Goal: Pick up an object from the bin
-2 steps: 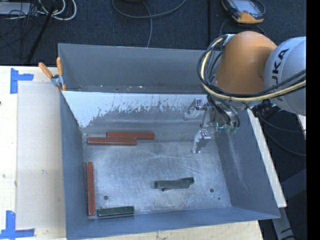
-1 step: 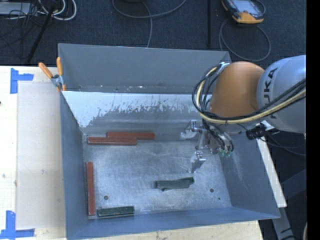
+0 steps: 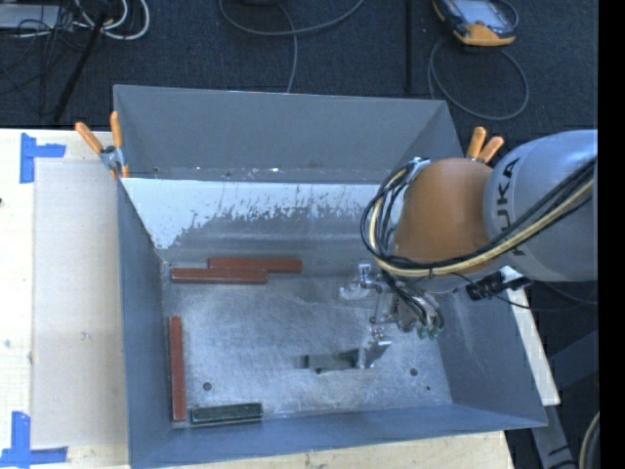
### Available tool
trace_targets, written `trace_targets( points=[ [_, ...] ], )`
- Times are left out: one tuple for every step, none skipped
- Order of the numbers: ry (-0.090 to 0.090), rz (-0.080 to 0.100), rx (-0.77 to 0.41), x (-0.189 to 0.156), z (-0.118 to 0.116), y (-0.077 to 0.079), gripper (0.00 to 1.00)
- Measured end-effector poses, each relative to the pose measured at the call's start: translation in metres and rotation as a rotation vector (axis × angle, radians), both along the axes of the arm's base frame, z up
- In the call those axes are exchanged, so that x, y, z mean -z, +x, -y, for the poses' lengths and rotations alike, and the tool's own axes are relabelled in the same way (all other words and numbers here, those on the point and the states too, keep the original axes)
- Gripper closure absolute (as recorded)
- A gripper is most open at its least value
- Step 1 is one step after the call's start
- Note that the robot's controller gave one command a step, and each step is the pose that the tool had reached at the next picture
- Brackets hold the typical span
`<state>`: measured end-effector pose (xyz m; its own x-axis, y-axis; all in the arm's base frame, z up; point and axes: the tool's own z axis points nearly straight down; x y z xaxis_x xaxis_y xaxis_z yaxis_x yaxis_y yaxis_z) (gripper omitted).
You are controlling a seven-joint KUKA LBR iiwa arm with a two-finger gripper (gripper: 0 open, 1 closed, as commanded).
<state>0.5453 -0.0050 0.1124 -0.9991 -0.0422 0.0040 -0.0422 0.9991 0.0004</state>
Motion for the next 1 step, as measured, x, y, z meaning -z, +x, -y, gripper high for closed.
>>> trace_targets(
  points=[
    [-0.001,0.017,-0.235,0.0316,-0.0184,-0.0197,1.0]
  ],
)
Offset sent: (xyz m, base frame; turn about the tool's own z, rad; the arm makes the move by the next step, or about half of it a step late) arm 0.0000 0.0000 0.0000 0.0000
